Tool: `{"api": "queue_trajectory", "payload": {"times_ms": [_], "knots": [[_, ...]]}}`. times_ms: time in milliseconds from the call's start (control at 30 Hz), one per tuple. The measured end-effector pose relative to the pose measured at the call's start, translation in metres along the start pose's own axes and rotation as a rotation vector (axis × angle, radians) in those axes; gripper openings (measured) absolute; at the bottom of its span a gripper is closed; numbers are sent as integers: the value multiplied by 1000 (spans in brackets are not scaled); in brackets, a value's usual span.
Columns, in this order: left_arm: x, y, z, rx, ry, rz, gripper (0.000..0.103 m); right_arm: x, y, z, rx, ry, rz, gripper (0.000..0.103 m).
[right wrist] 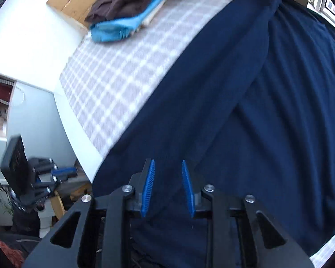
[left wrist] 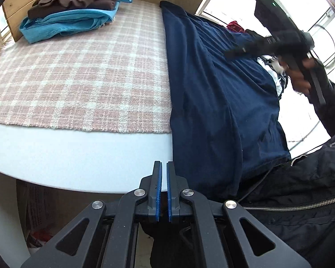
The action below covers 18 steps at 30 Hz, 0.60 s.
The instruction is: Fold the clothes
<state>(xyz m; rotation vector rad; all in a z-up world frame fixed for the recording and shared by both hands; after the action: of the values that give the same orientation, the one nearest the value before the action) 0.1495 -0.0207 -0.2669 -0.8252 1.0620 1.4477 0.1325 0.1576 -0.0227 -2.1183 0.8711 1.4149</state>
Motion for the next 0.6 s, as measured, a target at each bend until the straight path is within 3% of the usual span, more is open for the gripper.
{"api": "queue_trajectory", "payload": {"times_ms": [67, 233, 333, 400, 467, 600], "knots": [[5, -1, 5, 22, -26, -3, 2, 13, -33, -10, 23, 2, 11, 26], [19, -10, 10, 101, -68, -52, 2, 39, -78, -51, 101, 172, 29, 26], [14, -16, 18, 165, -77, -65, 2, 46, -108, -54, 122, 99, 6, 26], [11, -22, 24, 214, -89, -74, 2, 35, -141, -33, 202, -42, -25, 26], [14, -30, 32, 271, -93, -96, 2, 13, -164, -20, 258, -122, 27, 26], [21, -40, 53, 360, -119, -120, 2, 2, -161, -48, 241, 12, 129, 28]]}}
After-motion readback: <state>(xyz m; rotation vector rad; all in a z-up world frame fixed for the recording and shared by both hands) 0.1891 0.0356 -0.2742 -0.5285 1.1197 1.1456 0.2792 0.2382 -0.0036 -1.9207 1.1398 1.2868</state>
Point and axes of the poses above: each gripper's, at about its wrist camera, not at the fingertips, and x roughly the way its jaws point, z to its right, y to its top, the point moved 9 cm from there along x, roughly the way its jaws point, and after that the axes turned 13 degrees about -z, right-handed, at the moved point
